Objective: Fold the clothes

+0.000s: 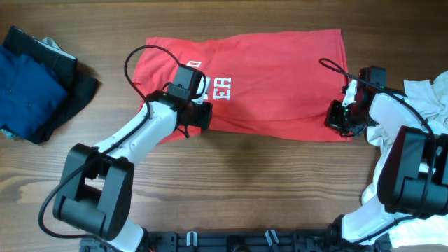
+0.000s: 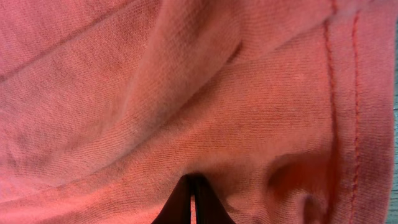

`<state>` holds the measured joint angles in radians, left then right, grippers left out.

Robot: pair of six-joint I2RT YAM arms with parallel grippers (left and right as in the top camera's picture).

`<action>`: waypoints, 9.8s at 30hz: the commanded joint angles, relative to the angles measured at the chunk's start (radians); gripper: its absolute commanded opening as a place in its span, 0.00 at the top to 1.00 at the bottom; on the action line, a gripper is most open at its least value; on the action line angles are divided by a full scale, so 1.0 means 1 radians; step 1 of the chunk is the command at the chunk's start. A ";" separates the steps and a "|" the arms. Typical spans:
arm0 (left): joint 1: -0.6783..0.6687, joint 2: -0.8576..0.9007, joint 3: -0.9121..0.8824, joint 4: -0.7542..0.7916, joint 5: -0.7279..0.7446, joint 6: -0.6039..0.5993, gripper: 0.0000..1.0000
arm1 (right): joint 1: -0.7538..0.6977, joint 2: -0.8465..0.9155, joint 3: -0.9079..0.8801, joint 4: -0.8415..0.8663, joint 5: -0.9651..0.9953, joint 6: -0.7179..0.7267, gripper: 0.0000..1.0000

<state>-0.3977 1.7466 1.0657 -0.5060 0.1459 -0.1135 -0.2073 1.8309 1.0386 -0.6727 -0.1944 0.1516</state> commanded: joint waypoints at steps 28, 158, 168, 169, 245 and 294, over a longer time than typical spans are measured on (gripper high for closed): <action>0.003 0.035 0.119 0.118 -0.257 0.083 0.96 | 0.004 0.062 -0.014 0.000 0.045 -0.011 0.95; 0.324 -0.123 -0.254 -0.128 -0.283 -0.252 0.79 | 0.004 0.062 -0.014 0.000 0.045 -0.014 0.94; 0.324 -0.123 -0.254 -0.124 -0.406 -0.139 0.96 | 0.004 0.062 -0.014 0.000 0.045 -0.014 0.94; 0.324 -0.123 -0.254 -0.119 -0.412 -0.121 0.96 | 0.004 0.062 -0.014 0.000 0.045 -0.013 0.94; 0.396 -0.124 -0.212 0.381 -0.094 -0.095 0.96 | 0.004 0.062 -0.014 -0.008 0.045 -0.010 0.94; 0.421 -0.028 -0.157 0.344 -0.211 -0.021 0.85 | 0.004 0.062 -0.014 -0.013 0.045 -0.011 0.94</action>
<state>0.0128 1.7054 0.8948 -0.1387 -0.0372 -0.1486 -0.2073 1.8336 1.0431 -0.6800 -0.1944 0.1516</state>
